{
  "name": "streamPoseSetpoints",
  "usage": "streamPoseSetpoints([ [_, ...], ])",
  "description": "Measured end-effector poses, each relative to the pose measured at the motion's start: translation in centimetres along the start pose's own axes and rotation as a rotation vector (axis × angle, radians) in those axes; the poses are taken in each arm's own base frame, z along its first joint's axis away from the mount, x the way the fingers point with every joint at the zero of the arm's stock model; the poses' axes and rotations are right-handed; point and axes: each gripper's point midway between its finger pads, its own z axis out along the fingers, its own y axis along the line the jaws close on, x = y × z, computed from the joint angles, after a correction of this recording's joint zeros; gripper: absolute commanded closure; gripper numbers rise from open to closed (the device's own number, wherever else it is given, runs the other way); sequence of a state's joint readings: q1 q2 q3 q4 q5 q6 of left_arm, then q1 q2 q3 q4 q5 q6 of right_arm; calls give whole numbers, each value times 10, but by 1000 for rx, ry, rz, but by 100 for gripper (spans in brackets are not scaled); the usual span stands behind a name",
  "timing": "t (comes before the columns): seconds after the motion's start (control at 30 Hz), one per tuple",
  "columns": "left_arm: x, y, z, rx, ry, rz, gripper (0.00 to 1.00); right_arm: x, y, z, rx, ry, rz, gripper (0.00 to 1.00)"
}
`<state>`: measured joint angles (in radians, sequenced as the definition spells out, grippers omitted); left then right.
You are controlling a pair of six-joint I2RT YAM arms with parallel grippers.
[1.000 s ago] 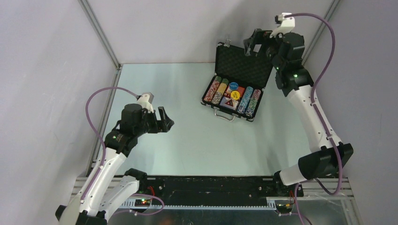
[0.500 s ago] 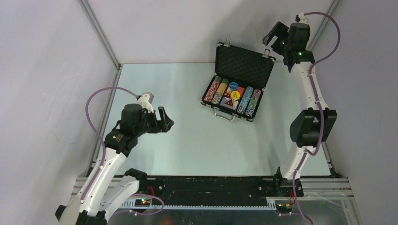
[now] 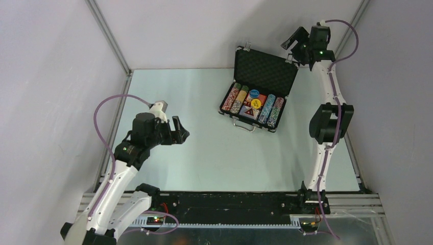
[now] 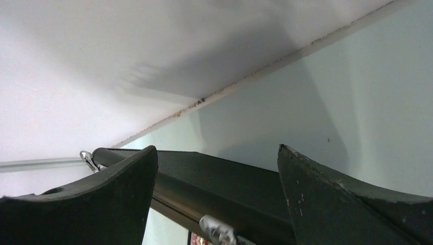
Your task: Pack up texas hold em set
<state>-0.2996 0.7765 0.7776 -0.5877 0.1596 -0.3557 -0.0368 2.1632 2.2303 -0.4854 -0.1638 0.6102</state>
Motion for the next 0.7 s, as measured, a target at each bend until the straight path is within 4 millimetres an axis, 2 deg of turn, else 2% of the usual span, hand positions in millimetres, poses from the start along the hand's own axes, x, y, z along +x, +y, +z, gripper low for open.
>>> streamPoseSetpoints([
  [0.2, 1, 0, 1, -2, 4, 0, 13, 16, -4, 9, -30, 89, 50, 14],
  [0.47, 1, 1, 1, -2, 5, 0, 13, 41, 0, 2, -105, 234, 118, 15],
  [0.57, 1, 1, 1, -3, 5, 0, 13, 65, -3, -4, -112, 300, 133, 15],
  [0.7, 1, 1, 1, -3, 6, 0, 13, 110, -11, -21, -89, 407, 153, 15],
])
